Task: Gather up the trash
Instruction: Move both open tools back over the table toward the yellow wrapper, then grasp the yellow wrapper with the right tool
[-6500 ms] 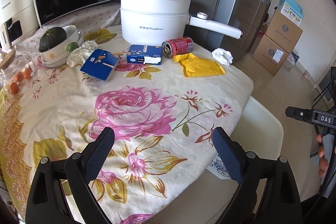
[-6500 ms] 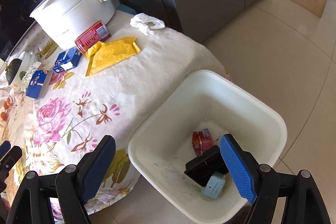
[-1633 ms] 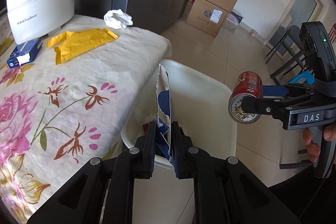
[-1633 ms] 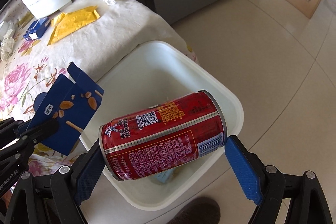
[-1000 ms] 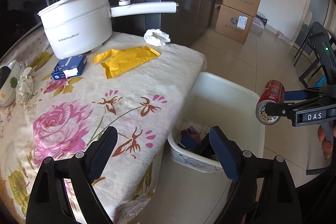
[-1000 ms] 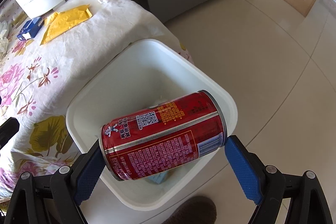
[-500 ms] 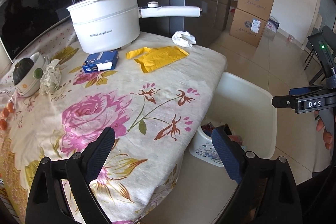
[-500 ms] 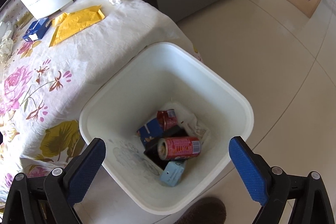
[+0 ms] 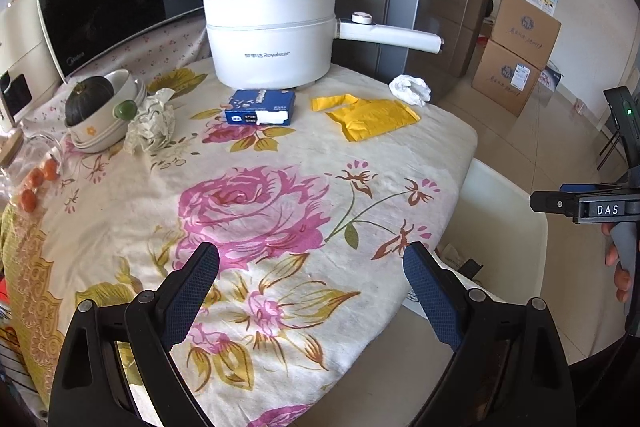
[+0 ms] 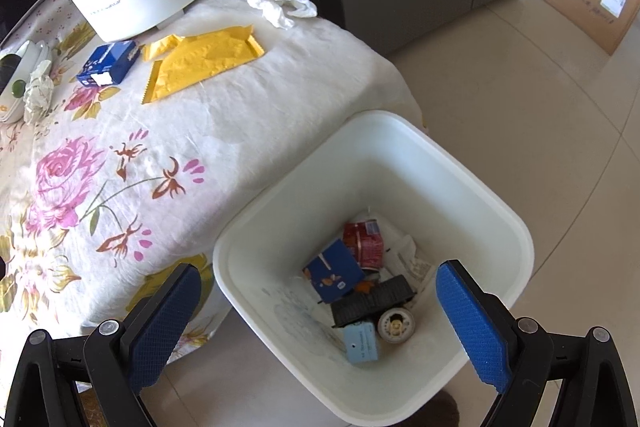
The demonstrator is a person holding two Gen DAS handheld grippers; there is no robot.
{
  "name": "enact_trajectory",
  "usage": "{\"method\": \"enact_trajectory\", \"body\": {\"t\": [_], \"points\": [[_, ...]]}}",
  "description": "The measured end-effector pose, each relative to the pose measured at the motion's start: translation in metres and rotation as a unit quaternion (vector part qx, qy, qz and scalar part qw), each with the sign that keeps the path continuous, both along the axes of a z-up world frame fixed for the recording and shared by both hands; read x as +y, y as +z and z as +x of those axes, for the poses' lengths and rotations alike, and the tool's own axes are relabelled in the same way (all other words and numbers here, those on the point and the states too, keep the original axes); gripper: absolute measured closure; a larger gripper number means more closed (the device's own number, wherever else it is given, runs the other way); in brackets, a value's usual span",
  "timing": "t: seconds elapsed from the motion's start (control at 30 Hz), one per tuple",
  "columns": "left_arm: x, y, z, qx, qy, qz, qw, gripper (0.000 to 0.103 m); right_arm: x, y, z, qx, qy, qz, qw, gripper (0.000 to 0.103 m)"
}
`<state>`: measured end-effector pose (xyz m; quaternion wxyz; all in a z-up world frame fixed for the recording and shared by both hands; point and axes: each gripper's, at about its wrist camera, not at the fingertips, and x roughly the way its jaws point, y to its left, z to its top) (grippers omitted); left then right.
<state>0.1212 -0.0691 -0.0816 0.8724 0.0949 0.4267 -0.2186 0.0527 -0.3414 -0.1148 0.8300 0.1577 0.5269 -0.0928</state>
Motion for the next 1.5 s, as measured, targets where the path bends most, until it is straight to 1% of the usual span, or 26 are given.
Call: {"method": "enact_trajectory", "body": {"t": [0.07, 0.13, 0.23, 0.33, 0.43, 0.53, 0.73, 0.8, 0.97, 1.1, 1.2, 1.27, 1.37, 1.4, 1.43, 1.47, 1.5], "points": [[0.012, 0.003, 0.007, 0.002, 0.017, -0.005, 0.9998, 0.008, 0.009, 0.002, 0.008, -0.003, 0.007, -0.003, 1.0, 0.005], [0.025, 0.005, 0.014, 0.005, 0.035, -0.011, 0.9993, 0.003, 0.017, 0.003, 0.018, -0.004, 0.012, -0.007, 1.0, 0.005], [0.043, 0.005, 0.026, 0.013, 0.057, -0.017, 0.9981, 0.001, 0.029, 0.002, 0.038, -0.001, 0.02, -0.004, 1.0, 0.005], [0.058, 0.004, 0.038, 0.018, 0.073, -0.014, 0.997, 0.0, 0.037, -0.003, 0.064, 0.011, 0.026, 0.009, 1.0, 0.005], [0.071, 0.002, 0.049, 0.018, 0.085, -0.008, 0.9961, 0.0, 0.042, -0.004, 0.091, 0.003, 0.025, 0.023, 0.999, 0.005], [0.084, -0.002, 0.059, 0.022, 0.1, -0.007, 0.9947, 0.0, 0.047, -0.007, 0.121, -0.004, 0.03, 0.012, 0.999, 0.005], [0.107, -0.009, 0.077, 0.036, 0.128, -0.021, 0.991, 0.0, 0.045, -0.02, 0.171, -0.021, 0.03, 0.016, 0.999, 0.005], [0.111, -0.012, 0.083, 0.043, 0.134, -0.028, 0.9897, 0.0, 0.045, -0.027, 0.184, -0.021, 0.03, 0.014, 0.999, 0.005], [0.11, -0.017, 0.091, 0.05, 0.136, -0.027, 0.989, 0.0, 0.04, -0.045, 0.208, -0.017, 0.023, 0.001, 1.0, 0.005], [0.111, -0.024, 0.095, 0.057, 0.139, -0.023, 0.9884, 0.0, 0.039, -0.062, 0.22, -0.004, 0.025, -0.007, 1.0, 0.005], [0.113, -0.03, 0.098, 0.064, 0.143, -0.018, 0.9876, 0.0, 0.042, -0.064, 0.222, -0.015, 0.032, -0.021, 0.999, 0.005], [0.114, -0.033, 0.099, 0.07, 0.145, -0.017, 0.9869, 0.0, 0.043, -0.064, 0.223, -0.017, 0.029, -0.025, 0.999, 0.007], [0.115, -0.037, 0.099, 0.076, 0.148, -0.02, 0.9859, 0.0, 0.049, -0.061, 0.223, -0.027, 0.044, -0.025, 0.998, 0.022], [0.116, -0.037, 0.099, 0.077, 0.148, -0.02, 0.9857, 0.0, 0.051, -0.059, 0.223, -0.032, 0.052, -0.021, 0.998, 0.033], [0.116, -0.037, 0.098, 0.077, 0.148, -0.021, 0.9858, 0.0, 0.053, -0.058, 0.223, -0.036, 0.059, -0.016, 0.997, 0.048], [0.115, -0.036, 0.098, 0.076, 0.147, -0.02, 0.986, 0.0, 0.055, -0.056, 0.223, -0.04, 0.067, -0.007, 0.997, 0.056], [0.115, -0.035, 0.097, 0.074, 0.147, -0.019, 0.9862, 0.0, 0.057, -0.056, 0.222, -0.041, 0.071, 0.004, 0.997, 0.067]]}}
